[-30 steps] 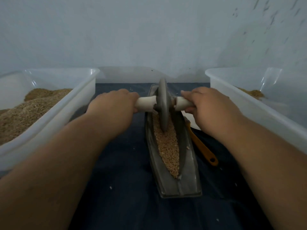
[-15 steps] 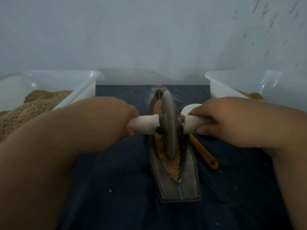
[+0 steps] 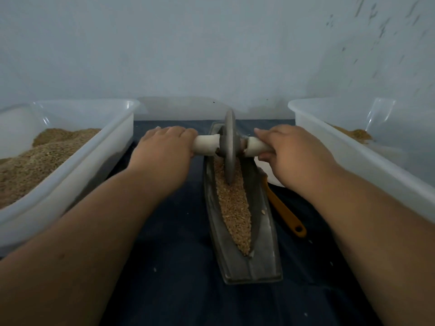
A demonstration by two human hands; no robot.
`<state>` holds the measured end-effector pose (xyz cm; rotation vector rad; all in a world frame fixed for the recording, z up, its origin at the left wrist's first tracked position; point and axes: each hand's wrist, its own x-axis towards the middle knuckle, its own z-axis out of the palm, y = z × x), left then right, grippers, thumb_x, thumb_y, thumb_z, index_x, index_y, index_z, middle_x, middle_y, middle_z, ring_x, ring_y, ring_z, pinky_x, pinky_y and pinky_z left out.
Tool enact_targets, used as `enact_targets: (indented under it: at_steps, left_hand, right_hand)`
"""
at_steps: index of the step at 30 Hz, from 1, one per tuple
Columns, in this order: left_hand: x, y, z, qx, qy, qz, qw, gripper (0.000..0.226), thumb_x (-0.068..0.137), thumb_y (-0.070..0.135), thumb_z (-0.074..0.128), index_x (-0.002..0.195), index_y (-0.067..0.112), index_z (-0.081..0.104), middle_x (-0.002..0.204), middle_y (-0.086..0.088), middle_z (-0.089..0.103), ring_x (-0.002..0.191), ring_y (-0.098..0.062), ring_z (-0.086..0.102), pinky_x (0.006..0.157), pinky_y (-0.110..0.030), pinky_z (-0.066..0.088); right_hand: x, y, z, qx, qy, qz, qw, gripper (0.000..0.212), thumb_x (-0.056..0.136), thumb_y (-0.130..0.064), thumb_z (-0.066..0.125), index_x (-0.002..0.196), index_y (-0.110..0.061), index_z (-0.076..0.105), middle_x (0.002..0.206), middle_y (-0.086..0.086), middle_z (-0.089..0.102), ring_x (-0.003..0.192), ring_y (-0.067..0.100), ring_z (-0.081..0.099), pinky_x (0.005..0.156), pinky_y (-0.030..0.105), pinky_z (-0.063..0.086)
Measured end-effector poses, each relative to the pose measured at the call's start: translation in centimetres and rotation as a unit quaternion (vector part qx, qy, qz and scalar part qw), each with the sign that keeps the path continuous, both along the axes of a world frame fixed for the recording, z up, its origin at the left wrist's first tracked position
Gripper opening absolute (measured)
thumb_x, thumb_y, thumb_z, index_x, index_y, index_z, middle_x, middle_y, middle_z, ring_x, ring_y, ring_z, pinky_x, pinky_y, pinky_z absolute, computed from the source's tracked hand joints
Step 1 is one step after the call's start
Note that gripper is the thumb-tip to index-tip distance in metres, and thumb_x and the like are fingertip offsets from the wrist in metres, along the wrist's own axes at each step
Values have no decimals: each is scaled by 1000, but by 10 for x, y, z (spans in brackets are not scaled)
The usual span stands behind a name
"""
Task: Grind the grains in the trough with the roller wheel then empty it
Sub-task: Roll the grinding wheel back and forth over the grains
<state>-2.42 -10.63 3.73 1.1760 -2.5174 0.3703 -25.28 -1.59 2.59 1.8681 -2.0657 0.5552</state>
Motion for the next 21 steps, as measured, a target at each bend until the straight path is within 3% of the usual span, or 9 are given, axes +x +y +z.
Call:
enact_targets:
  at_steps: [2,6,11,14,18,21]
  left_hand:
    - [0,-2,-1,3,4,-1,1000,38,95,22,52,133,23,48,126,-4,57,111,-27,53,101,-42,37]
    - [12,5,10,30,-54,-2,998,26,91,37,55,115,29,52,106,2,56,92,-22,57,81,-42,49]
    - [27,30,37,79,-170,-32,982,29,90,51,54,116,40,52,103,11,55,94,-12,56,83,-32,47]
    - [36,45,49,92,-221,-42,970,31,89,56,51,117,43,50,108,13,58,100,-8,55,81,-25,41]
    - [39,47,51,130,-234,-50,962,28,88,56,51,114,46,49,106,15,58,98,-5,54,79,-24,39]
    - [34,35,44,155,-195,-52,967,18,92,48,51,109,40,54,98,12,61,90,-8,57,82,-31,46]
  right_hand:
    - [-1,-2,-2,-21,10,1,1000,50,90,-31,64,139,-28,51,123,0,60,110,25,51,89,39,44]
    - [5,10,11,26,24,19,999,40,83,-37,69,122,-37,60,107,-5,60,100,21,53,83,41,48]
    - [12,45,46,186,7,75,980,23,84,-50,63,105,-44,61,88,-14,57,80,4,54,72,29,46]
    - [15,61,62,259,-5,94,961,35,76,-64,46,102,-46,59,90,-16,62,82,1,57,73,21,47]
    - [18,66,67,265,-3,101,959,43,72,-65,39,102,-43,60,89,-16,61,83,0,55,71,16,43]
    - [16,57,59,235,-4,87,968,28,82,-58,50,101,-40,62,85,-13,60,78,2,55,69,24,44]
